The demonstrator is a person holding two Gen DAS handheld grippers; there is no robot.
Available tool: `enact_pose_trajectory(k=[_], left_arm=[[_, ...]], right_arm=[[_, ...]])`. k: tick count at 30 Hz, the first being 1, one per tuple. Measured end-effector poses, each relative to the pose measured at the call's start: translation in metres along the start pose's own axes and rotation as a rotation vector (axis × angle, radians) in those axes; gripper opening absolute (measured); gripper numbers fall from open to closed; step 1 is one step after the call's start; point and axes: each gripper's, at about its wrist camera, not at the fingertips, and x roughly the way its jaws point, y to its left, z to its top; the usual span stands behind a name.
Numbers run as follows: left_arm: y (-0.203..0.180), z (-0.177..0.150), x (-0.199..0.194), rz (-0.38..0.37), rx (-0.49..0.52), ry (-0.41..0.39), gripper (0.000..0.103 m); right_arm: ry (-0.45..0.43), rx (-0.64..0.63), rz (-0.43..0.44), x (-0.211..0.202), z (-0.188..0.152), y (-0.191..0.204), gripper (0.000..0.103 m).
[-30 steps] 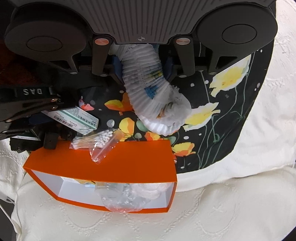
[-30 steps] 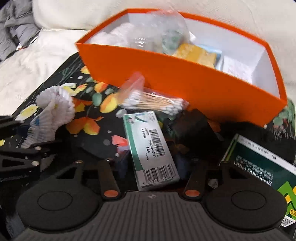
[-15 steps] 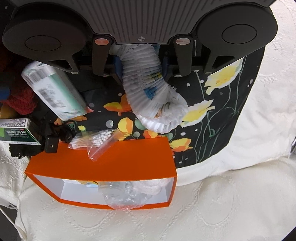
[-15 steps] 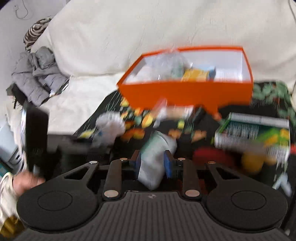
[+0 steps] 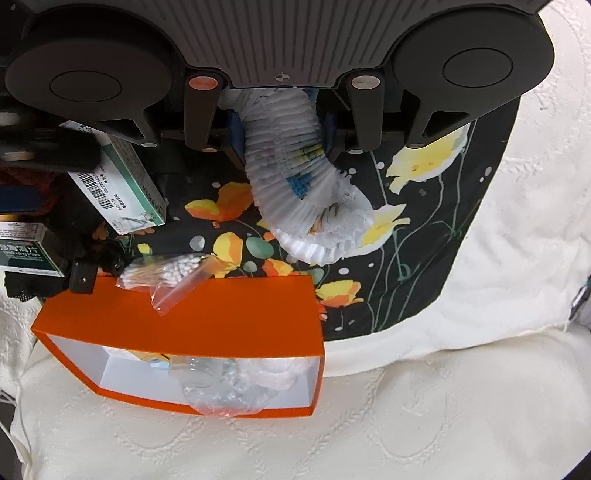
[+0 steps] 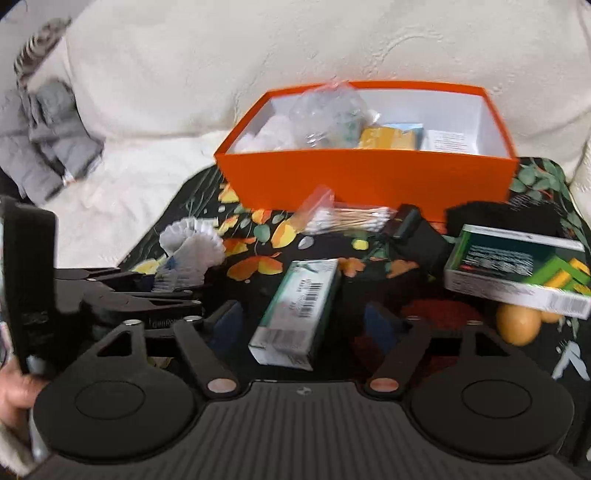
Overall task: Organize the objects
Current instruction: 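Lift the paper item with the left tool while the right tool lifts the medicine box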
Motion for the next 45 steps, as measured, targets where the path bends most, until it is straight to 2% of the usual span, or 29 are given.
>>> enact_pose_trajectory(k=[3,5,6,8,12,18,24,27,31,38,45], left_arm=[[0.003,0.000,0.003,0.003,-0.010,0.017,0.101],[0.005,0.000,0.002,-0.004,-0.014,0.019,0.101],[0.006,0.000,0.002,-0.005,-0.015,0.019,0.101],[0.005,0.000,0.001,-0.008,-0.013,0.019,0.100],[0.001,0.000,-0.001,-0.019,0.004,0.000,0.100],[-0.011,-0.003,-0.016,-0.075,0.040,-0.081,0.100],[-0.022,-0.006,-0.029,-0.131,0.062,-0.157,0.100],[-0.026,-0.008,-0.033,-0.132,0.075,-0.190,0.100],[-0.029,-0.011,-0.035,-0.114,0.085,-0.211,0.100],[-0.027,-0.011,-0.033,-0.105,0.076,-0.212,0.100],[-0.021,-0.011,-0.031,-0.089,0.052,-0.209,0.100]], right_arm=[[0.054,-0.038,-0.080,0.028,0.005,0.013,0.082],[0.086,-0.050,-0.115,0.047,0.003,0.013,0.073],[0.107,-0.050,-0.127,0.056,0.000,0.012,0.061],[0.081,-0.024,-0.125,0.057,-0.007,0.007,0.050],[-0.028,-0.003,-0.084,0.031,-0.015,0.001,0.050],[-0.211,0.074,-0.039,-0.026,-0.025,-0.019,0.050],[-0.349,0.136,-0.024,-0.068,-0.064,-0.047,0.050],[-0.363,0.137,-0.034,-0.067,-0.079,-0.056,0.050],[-0.331,0.160,-0.032,-0.054,-0.081,-0.061,0.050],[-0.328,0.134,-0.031,-0.052,-0.089,-0.055,0.050],[-0.331,0.161,-0.012,-0.051,-0.090,-0.062,0.050]])
